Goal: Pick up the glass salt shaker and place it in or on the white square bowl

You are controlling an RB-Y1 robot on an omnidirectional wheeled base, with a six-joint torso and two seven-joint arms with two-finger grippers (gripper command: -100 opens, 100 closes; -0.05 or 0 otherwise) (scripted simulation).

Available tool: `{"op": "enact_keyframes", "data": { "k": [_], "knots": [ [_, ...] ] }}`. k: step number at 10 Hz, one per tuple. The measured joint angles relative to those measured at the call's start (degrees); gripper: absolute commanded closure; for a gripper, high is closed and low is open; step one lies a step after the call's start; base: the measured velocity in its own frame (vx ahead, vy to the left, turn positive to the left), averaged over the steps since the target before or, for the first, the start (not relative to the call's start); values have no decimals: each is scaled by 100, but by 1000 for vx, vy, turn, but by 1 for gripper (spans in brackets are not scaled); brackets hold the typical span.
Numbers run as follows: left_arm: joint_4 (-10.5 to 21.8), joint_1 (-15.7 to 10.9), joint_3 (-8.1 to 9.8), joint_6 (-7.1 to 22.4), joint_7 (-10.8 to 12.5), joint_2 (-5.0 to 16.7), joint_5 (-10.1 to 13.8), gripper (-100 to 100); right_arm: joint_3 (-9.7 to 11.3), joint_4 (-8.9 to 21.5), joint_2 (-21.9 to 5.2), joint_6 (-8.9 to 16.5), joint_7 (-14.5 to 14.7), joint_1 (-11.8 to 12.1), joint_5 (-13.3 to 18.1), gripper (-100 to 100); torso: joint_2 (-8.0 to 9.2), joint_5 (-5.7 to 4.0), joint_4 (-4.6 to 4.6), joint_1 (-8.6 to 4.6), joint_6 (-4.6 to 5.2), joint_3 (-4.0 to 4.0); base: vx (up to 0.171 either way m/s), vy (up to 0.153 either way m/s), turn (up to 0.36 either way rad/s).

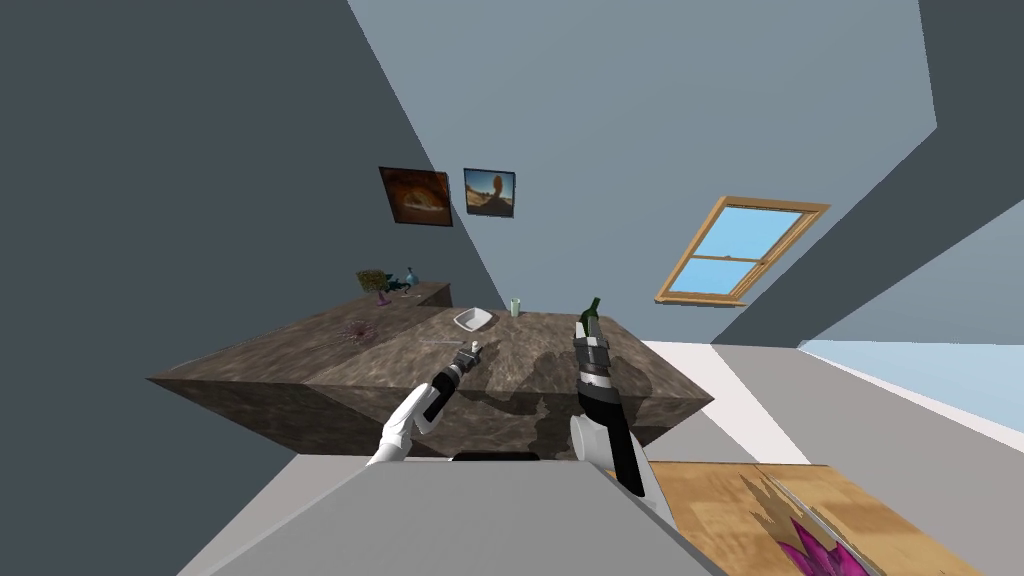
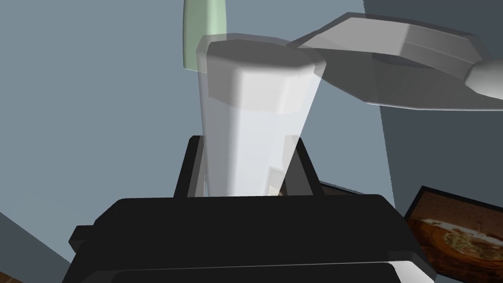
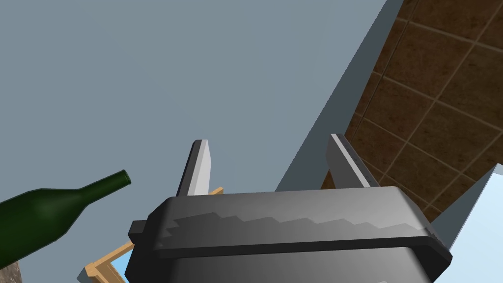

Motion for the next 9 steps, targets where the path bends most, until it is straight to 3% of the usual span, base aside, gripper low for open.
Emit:
{"op": "enact_keyframes", "data": {
  "k": [2, 3, 4, 9],
  "knots": [
    [-215, 199, -96, 33, 3, -11, -39, 100, 0, 0, 0, 0, 0, 0, 0, 0, 6, 3, -7, 12, -5, -1, -4, 32, 13],
    [-224, 208, -102, 40, 4, -10, -43, 0, 0, 0, 0, 0, 0, 0, 0, 0, 3, 3, -7, 7, -4, -2, 0, 0, 0],
    [-223, 207, -101, 40, 4, -9, -43, 100, 0, 0, 0, 0, 0, 0, 0, 0, 1, 2, -7, 1, -4, -3, -156, -26, 60],
    [-275, 208, -209, 155, -38, 269, -57, 100, 1, 0, 1, 0, 0, -3, 0, 0, 102, 24, -97, 18, -37, 0, -170, -21, 20]
  ]
}}
